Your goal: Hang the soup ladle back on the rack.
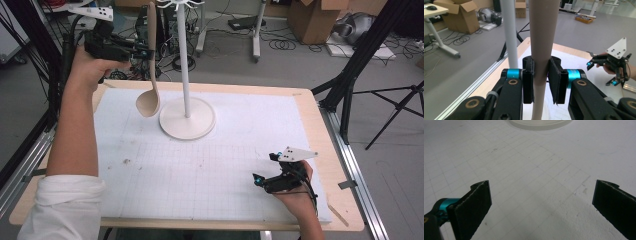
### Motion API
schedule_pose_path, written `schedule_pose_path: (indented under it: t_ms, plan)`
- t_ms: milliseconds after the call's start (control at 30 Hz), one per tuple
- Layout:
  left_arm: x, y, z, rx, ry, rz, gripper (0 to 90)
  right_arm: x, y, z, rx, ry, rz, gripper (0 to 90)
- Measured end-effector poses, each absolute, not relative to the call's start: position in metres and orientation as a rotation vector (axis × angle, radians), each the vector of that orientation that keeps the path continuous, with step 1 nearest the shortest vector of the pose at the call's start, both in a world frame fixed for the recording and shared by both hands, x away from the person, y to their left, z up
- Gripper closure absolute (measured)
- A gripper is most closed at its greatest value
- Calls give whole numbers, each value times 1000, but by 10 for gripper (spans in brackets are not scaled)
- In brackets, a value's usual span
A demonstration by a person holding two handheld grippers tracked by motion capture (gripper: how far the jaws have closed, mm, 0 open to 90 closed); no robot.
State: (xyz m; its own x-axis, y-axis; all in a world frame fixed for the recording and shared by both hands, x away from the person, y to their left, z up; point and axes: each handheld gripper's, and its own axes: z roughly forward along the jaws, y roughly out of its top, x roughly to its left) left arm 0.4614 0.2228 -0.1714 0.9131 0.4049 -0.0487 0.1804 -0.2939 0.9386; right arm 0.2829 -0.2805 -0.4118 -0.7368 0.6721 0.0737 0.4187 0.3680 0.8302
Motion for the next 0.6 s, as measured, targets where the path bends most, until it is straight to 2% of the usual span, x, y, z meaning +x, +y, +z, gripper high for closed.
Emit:
schedule_pose_path:
  t_ms: [600]
  plan:
    - [476,214,-173,1907,462,209,748,283,-280,-413,965,2366,1286,10]
